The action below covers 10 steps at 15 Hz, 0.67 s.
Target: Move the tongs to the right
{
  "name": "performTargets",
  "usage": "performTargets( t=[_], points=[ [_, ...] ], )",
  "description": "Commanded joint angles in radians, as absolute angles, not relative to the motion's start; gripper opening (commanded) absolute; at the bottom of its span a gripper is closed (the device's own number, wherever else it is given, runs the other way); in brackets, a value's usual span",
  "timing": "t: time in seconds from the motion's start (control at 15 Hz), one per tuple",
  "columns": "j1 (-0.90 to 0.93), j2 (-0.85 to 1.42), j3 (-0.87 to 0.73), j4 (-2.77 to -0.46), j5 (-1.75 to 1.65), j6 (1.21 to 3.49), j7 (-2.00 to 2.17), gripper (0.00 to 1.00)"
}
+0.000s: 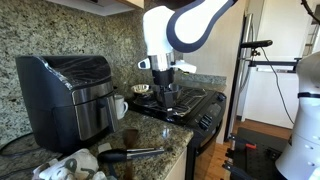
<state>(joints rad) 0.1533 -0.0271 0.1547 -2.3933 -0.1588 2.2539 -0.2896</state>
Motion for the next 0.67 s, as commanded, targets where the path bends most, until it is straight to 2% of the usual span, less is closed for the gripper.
performTargets(
  t=[0.0, 0.6],
  points=[
    [0.158, 0.047, 0.158, -2.357, -0.175, 2.201, -0.303, 1.0],
    [0.189, 0.265, 0.208, -2.294, -0.203, 2.244, -0.365, 1.0]
  ],
)
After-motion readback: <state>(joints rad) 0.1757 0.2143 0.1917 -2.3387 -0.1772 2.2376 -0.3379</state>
